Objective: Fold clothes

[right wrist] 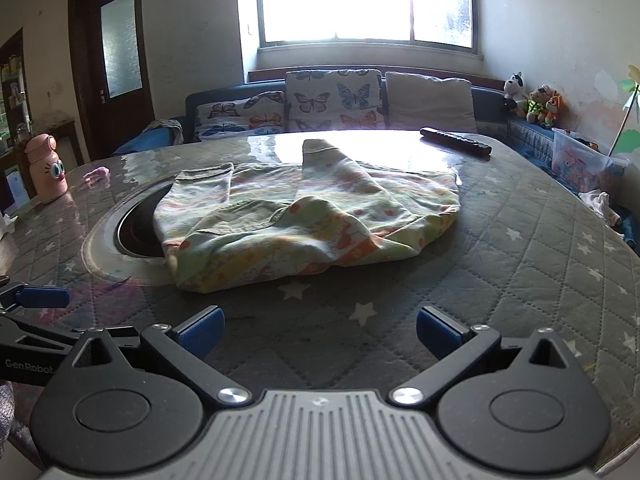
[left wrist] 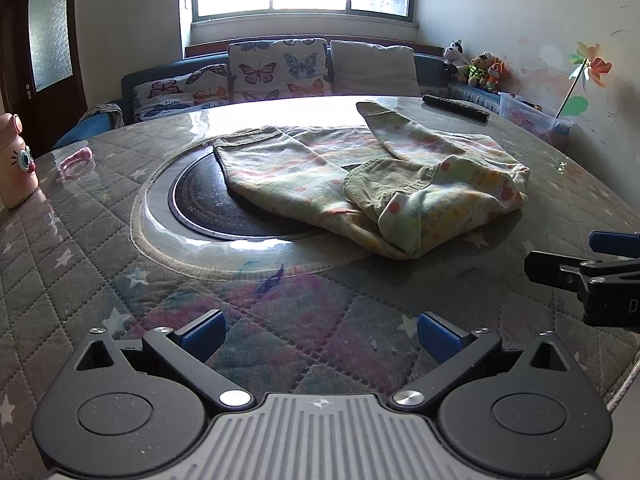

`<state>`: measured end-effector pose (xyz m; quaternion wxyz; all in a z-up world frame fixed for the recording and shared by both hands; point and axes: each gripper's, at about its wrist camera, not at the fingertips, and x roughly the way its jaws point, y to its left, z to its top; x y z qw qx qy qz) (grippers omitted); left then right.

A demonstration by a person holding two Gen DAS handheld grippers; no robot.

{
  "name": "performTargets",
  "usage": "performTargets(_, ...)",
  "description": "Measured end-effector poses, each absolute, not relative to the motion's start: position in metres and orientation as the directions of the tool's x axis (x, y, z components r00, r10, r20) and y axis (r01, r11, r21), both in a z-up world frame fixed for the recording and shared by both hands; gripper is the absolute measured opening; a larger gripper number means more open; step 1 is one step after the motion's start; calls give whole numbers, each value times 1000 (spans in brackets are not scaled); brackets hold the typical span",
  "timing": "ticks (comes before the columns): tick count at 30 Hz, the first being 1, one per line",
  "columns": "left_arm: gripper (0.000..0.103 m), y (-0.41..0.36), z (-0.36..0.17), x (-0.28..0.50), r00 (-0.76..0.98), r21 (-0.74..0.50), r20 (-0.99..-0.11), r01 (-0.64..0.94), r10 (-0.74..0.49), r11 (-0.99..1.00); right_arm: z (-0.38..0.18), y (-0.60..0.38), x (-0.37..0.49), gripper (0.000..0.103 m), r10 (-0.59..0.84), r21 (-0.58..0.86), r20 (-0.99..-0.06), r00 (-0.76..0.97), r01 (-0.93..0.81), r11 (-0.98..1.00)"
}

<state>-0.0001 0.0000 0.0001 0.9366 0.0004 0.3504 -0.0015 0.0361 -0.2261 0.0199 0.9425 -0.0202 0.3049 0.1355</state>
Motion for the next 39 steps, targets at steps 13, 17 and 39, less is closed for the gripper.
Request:
performTargets(13,103,-6,2,-9,751,2,-660,15,-10,1000,22,-212,23,103,254,63,-582,772,-269,961)
performTargets(17,103,-9,3,-12,752,4,-659,22,-13,1000,24,-211,22,103,254,64,-580,774,-267,961)
performTargets(39,103,-14,4,-13,748,29,-663,31,-4,999,24,-214,20,103,280,73,-569,773,-292,954)
